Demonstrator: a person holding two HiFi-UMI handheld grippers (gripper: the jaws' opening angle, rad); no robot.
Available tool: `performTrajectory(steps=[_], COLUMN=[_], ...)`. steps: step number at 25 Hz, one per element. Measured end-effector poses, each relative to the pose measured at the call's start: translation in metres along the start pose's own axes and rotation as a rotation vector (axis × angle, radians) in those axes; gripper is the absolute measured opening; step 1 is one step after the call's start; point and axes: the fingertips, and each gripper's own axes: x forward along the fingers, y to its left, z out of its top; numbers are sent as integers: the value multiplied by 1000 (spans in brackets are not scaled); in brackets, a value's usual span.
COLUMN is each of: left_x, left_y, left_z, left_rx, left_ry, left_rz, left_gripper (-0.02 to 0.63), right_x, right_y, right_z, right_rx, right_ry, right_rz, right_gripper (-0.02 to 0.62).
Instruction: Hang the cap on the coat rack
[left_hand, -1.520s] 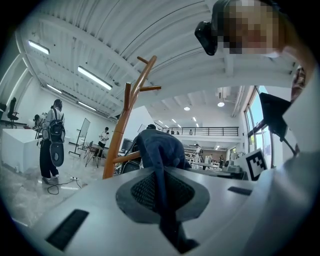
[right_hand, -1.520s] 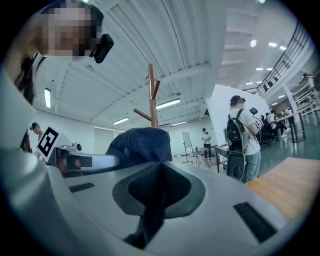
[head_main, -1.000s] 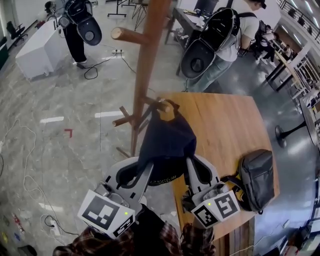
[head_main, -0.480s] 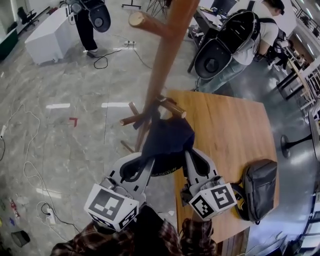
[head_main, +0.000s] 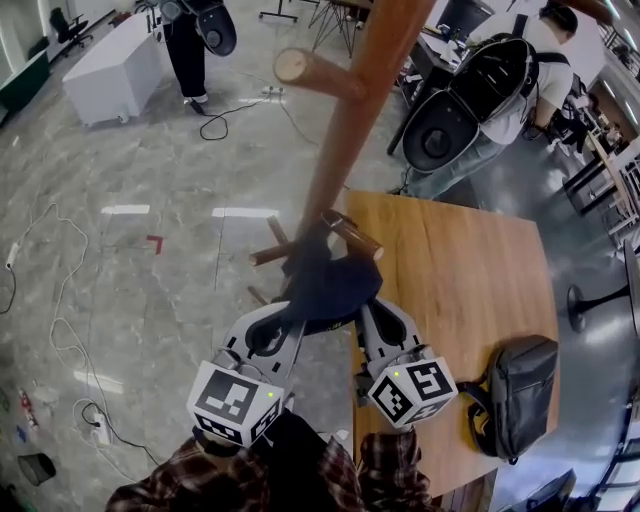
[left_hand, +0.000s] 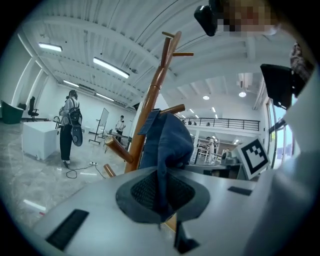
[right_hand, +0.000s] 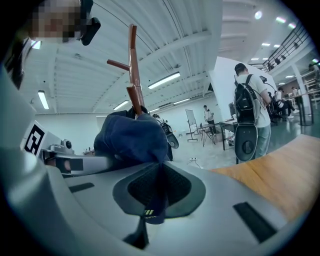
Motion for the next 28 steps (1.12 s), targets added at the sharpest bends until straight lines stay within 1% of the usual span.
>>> performTrajectory(steps=[3,6,9,16,19,20,22,23,25,28], left_x=[4,4,6,1,-1,-2,-7,-10,-17,-27], left_y=[9,13,15,18,17,17,18,18,19,18], left_z=[0,-3,-6,-10,-11,-11,-12,-13,-14,-14], left_rx=[32,37,27,79,67,55,34,27,23,27], left_ry=[-14,-29,-46,-46,-62,-66,-66,-64,-67,-68], left_rz=[32,55,58,69,63,56,40,36,34,29], left_gripper=[21,21,21,21,23,35,99,112,118,120], right_x=[10,14,19,21,19,18,14,11,5,-7], right_y=[-3,-4,-6,-4,-6,-6,-5,-4,-3,-6], right_z=[-3,-9,-14,-16,-16,-15,-14,-14,-14,-13], right_rx=[1,4,19,32,36,39,47,52,58,53], right_ry=[0,6,9,11,13,14,15,13,4,-10], right_rz=[-7,-6,3,8,5,4,7,11,11,-7], right_gripper=[18,18,20,20,20,20,30,46,75,84])
